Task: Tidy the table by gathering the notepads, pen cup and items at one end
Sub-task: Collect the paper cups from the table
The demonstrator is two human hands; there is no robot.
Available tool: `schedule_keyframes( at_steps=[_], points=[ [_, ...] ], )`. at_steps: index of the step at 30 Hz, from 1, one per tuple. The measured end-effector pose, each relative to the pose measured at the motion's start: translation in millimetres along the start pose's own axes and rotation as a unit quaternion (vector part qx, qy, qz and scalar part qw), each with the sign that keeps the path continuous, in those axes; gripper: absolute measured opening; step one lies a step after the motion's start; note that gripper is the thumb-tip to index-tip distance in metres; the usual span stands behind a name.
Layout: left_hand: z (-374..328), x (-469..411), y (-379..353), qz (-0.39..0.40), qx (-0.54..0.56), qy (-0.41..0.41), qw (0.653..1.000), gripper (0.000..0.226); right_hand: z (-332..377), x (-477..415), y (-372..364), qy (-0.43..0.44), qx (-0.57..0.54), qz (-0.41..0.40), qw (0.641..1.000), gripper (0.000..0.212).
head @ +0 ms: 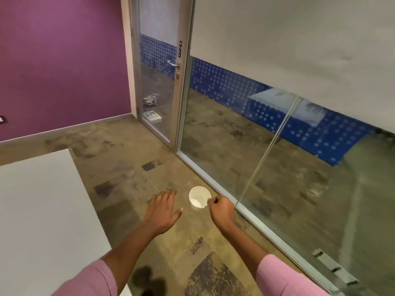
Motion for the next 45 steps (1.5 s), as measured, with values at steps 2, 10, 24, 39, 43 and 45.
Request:
schedule_keyframes(
  at_steps=[2, 10, 24, 39, 43, 45],
  points=[
    [12.5, -28.5, 2.7, -0.002, -0.003, 0.017, 1.000, 0.069, 12.8, -35.9, -8.5, 0.010, -0.003, 0.010, 1.000, 0.029],
    [74.3, -168.3, 21.0, -0.041, -0.039, 0.124, 0.991, 0.075, 84.2, -204.0, -61.5, 0.092, -0.045, 0.081, 0.991, 0.028],
    [163.6, -339.3, 64.8, -0.088, -0.059, 0.306, 0.946, 0.072, 226.2, -425.4, -146.7, 0.243, -0.067, 0.197, 0.947, 0.038],
    [375.4, -465.9, 109.0, -0.125, -0.068, 0.467, 0.873, 0.074, 432.7, -551.8, -317.9, 0.377, -0.065, 0.301, 0.873, 0.038],
    [423.8, -483.1, 132.2, -0.126, -0.089, 0.500, 0.853, 0.068, 486.8, -572.8, -360.3, 0.407, -0.076, 0.319, 0.853, 0.042],
    [445.7, -487.1, 138.5, -0.121, -0.106, 0.511, 0.845, 0.067, 508.4, -575.8, -382.3, 0.412, -0.084, 0.340, 0.841, 0.046]
  ],
)
Point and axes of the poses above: each hand's wrist, its own x-axis away from the middle knuckle, its own y-axis out of the back of the hand, z = x × y, the point moved 7 cm from there along -x, towards the middle knuckle, and after that the axes turned 7 degrees about y, right-handed, at the moved point
